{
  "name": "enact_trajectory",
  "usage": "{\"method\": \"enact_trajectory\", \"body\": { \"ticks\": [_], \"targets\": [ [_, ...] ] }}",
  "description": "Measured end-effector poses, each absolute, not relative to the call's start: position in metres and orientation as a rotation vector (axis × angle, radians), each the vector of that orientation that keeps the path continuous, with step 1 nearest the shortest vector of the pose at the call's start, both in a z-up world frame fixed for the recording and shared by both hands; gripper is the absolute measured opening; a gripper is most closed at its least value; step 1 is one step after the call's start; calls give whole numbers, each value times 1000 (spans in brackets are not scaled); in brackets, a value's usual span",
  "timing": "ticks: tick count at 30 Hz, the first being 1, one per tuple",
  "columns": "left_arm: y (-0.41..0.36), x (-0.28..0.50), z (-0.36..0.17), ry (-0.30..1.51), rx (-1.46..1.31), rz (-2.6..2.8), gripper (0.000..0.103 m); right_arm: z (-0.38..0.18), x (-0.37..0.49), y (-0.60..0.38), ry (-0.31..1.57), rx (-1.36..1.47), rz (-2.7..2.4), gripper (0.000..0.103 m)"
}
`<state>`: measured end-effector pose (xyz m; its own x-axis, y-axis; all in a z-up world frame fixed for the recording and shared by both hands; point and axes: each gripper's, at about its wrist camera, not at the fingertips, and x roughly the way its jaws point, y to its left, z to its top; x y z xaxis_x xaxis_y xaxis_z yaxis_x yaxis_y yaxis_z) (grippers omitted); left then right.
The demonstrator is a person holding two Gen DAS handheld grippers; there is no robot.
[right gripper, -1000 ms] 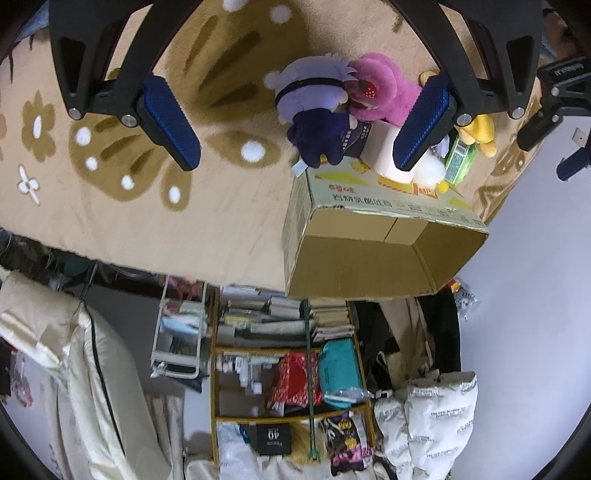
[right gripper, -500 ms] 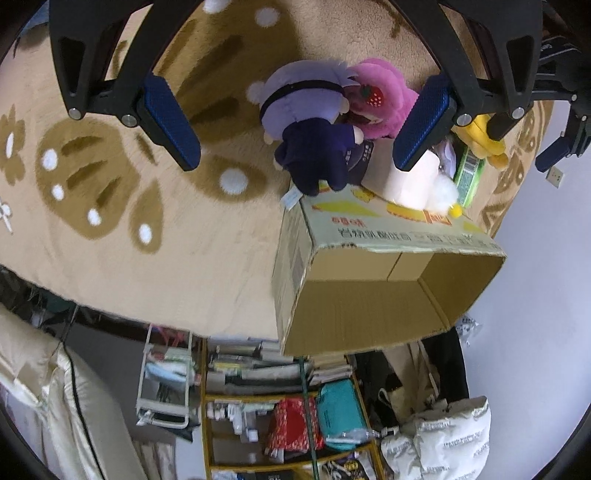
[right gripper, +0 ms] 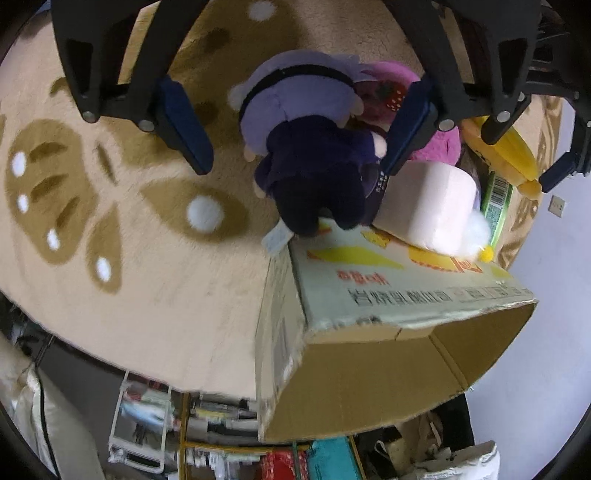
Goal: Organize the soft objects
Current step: 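Grasp the yellow plush with the left tool while the right tool grasps the navy plush doll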
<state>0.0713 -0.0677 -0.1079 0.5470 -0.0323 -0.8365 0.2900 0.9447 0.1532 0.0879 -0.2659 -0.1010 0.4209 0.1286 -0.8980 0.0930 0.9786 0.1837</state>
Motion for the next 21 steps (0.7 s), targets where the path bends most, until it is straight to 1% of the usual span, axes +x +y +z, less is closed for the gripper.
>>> {"method": "enact_trajectory", "body": {
  "ticks": [3,4,5,6,8,9,10,11,13,14,17,21],
  "targets": [
    [-69,77,-115,1017,277,-203,101,-112,91,-269,1171,251,27,95],
    [-69,78,-117,1024,272,-205,101,-116,92,-268,1181,255,29,93],
    [-68,80,-119,1033,268,-206,101,-120,93,-268,1192,259,33,86],
    [-68,81,-121,1042,265,-205,101,-124,94,-268,1206,264,37,82],
    [-68,82,-125,1060,259,-208,101,-126,96,-267,1216,266,42,81],
    [-68,82,-126,1069,255,-212,101,-126,96,-266,1213,266,46,78],
    [-67,82,-127,1071,252,-213,101,-126,96,-265,1212,269,54,72],
    [-67,82,-128,1073,248,-217,100,-126,96,-265,1211,277,66,70],
    [-65,82,-128,1079,232,-229,97,-126,96,-263,1211,268,67,68],
    [-65,81,-127,1081,228,-231,92,-126,96,-262,1210,268,67,65],
    [-65,77,-126,1081,217,-258,81,-125,90,-260,1206,266,67,64],
    [-69,70,-120,1070,230,-266,77,-120,84,-263,1206,252,64,63]
  ]
}}
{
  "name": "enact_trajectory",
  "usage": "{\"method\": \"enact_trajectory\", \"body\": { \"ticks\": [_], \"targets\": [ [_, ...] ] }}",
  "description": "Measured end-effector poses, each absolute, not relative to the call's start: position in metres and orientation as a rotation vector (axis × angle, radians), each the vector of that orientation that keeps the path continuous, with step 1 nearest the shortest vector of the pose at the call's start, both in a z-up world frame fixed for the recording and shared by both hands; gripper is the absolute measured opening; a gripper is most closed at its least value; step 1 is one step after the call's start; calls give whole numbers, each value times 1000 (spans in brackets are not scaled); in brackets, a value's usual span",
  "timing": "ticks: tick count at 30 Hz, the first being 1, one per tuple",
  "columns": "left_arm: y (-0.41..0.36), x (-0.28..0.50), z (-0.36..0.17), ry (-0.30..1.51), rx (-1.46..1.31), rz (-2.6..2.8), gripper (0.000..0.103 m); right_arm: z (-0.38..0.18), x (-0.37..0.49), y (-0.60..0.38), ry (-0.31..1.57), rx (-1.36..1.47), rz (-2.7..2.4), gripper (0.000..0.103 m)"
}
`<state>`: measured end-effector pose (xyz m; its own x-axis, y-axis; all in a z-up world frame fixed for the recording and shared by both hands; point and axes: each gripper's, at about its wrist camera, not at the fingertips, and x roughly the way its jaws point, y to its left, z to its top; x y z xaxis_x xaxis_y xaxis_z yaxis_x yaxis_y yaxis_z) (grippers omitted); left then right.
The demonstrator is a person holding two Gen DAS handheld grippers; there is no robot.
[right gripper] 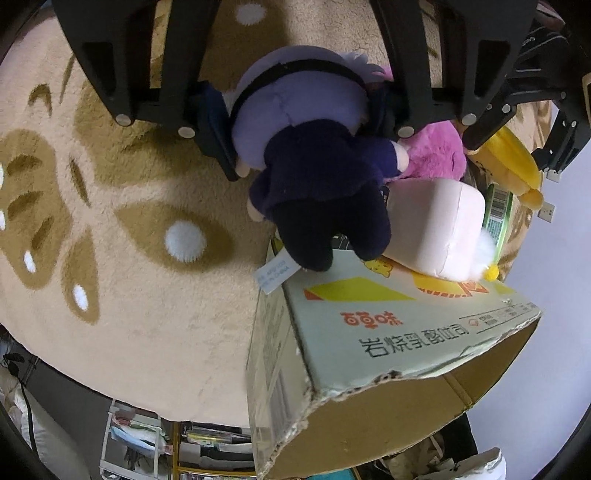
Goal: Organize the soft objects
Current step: 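Grasp the yellow plush with the left tool while the right tool grasps the navy plush doll, then lift the yellow plush with the left tool while the right tool lifts the navy doll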
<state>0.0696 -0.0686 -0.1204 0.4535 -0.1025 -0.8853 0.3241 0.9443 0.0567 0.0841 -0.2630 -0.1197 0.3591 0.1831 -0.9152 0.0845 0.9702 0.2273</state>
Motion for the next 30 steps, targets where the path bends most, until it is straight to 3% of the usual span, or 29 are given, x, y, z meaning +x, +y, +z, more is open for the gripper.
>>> {"method": "enact_trajectory", "body": {
  "ticks": [11,19,30],
  "targets": [
    [-58,54,-90,996,150,-263,76,-79,57,-262,1095,192,29,63],
    [-55,20,-42,712,188,-174,77,-25,24,-256,847,179,56,63],
    [-44,4,-1,554,152,-166,77,29,14,-245,596,100,24,63]
  ]
}}
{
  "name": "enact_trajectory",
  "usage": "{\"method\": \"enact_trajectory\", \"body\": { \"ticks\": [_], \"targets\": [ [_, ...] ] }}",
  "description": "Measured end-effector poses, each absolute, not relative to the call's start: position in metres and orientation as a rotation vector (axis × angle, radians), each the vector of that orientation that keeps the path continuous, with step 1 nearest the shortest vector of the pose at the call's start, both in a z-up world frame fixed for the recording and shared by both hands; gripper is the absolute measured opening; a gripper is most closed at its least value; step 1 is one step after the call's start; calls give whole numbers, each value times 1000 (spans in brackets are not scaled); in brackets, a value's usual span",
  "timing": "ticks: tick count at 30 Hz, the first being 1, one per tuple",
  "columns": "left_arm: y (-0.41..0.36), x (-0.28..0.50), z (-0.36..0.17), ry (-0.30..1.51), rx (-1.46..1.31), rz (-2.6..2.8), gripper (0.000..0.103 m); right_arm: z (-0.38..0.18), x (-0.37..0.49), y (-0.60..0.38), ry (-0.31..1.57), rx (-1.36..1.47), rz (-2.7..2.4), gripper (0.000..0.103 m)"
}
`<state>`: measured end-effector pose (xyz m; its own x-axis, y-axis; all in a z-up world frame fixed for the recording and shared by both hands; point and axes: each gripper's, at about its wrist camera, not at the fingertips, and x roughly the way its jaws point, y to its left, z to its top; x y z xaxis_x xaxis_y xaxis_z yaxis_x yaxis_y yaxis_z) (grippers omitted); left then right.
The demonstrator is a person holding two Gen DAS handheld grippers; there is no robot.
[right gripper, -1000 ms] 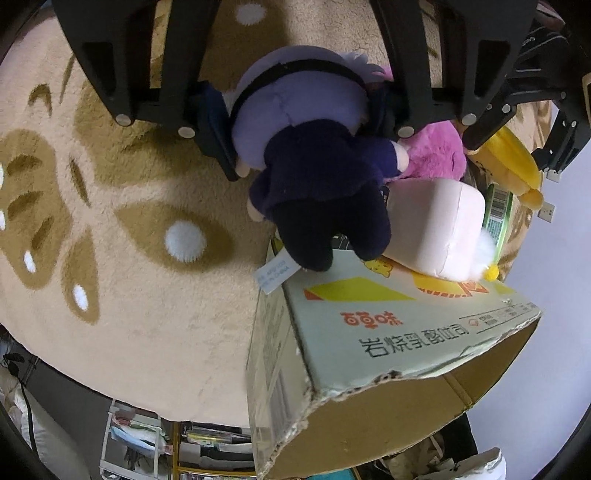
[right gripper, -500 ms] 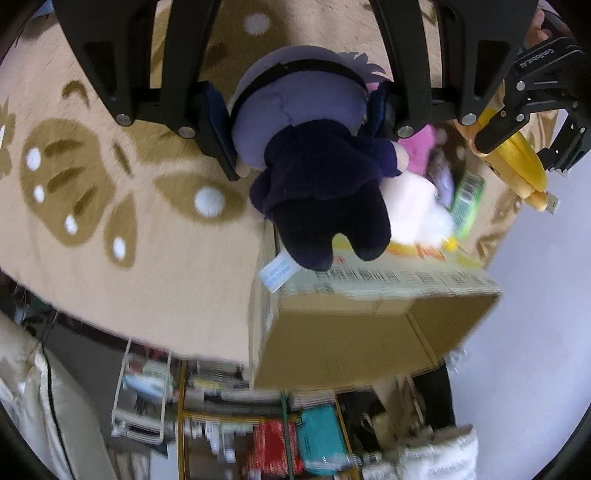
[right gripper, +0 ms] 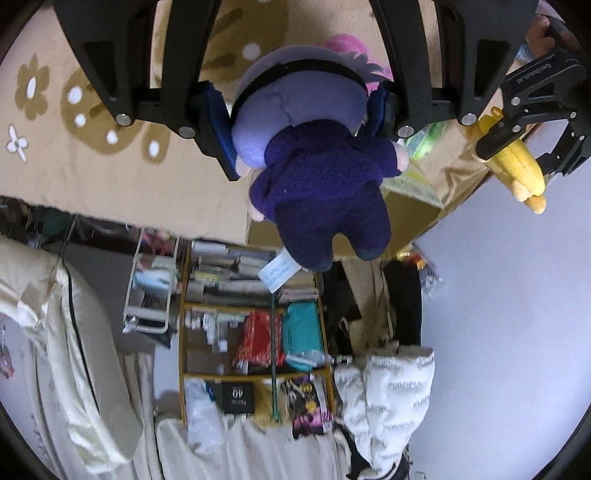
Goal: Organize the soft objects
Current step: 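Lift the yellow plush with the left tool while the right tool lifts the navy doll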
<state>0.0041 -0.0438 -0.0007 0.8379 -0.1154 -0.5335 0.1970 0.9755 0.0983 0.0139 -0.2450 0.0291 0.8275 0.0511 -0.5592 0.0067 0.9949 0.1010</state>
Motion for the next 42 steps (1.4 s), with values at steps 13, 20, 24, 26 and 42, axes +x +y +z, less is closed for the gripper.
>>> {"method": "enact_trajectory", "body": {
  "ticks": [13,20,24,26,42],
  "targets": [
    [-38,14,33,432,161,-155,77,50,23,-240,465,46,3,63],
    [-44,39,42,399,188,-149,77,50,40,-245,447,45,1,63],
    [-49,57,42,401,181,-153,77,50,51,-249,441,59,4,63],
    [-51,66,39,410,174,-159,77,48,57,-250,440,64,8,63],
    [-70,115,12,464,156,-174,77,26,108,-242,492,51,34,64]
  ]
}}
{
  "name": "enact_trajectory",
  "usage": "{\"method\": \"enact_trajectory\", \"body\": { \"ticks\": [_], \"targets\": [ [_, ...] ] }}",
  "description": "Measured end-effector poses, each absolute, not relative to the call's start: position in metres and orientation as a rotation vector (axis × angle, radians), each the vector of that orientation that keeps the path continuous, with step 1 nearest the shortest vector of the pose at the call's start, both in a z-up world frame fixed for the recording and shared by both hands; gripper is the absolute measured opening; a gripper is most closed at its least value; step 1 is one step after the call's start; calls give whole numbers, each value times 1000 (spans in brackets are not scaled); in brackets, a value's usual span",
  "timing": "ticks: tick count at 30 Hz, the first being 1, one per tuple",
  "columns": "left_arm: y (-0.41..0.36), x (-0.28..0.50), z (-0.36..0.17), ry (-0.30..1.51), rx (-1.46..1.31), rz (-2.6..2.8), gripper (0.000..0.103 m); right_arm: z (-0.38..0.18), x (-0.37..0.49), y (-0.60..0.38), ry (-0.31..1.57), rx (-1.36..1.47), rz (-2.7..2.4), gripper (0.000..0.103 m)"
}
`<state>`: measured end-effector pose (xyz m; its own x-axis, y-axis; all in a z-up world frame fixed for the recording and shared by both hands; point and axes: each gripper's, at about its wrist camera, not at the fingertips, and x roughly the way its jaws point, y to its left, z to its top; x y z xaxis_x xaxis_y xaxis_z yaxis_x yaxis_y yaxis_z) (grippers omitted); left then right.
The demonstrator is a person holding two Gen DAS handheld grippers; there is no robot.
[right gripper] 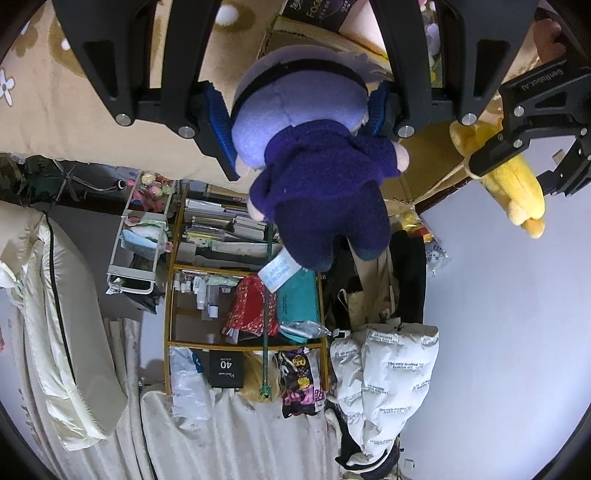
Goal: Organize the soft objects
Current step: 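Lift the yellow plush with the left tool while the right tool lifts the navy doll, then drop the yellow plush into the box with the left tool while the right tool drops the navy doll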
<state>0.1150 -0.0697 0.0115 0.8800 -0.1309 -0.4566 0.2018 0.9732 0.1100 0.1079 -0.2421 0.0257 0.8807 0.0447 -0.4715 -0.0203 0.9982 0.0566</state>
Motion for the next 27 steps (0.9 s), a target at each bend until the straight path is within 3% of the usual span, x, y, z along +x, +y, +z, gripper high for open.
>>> {"method": "enact_trajectory", "body": {
  "ticks": [27],
  "targets": [
    [-95,160,-20,598,135,-221,78,-15,135,-246,606,103,90,64]
  ]
}}
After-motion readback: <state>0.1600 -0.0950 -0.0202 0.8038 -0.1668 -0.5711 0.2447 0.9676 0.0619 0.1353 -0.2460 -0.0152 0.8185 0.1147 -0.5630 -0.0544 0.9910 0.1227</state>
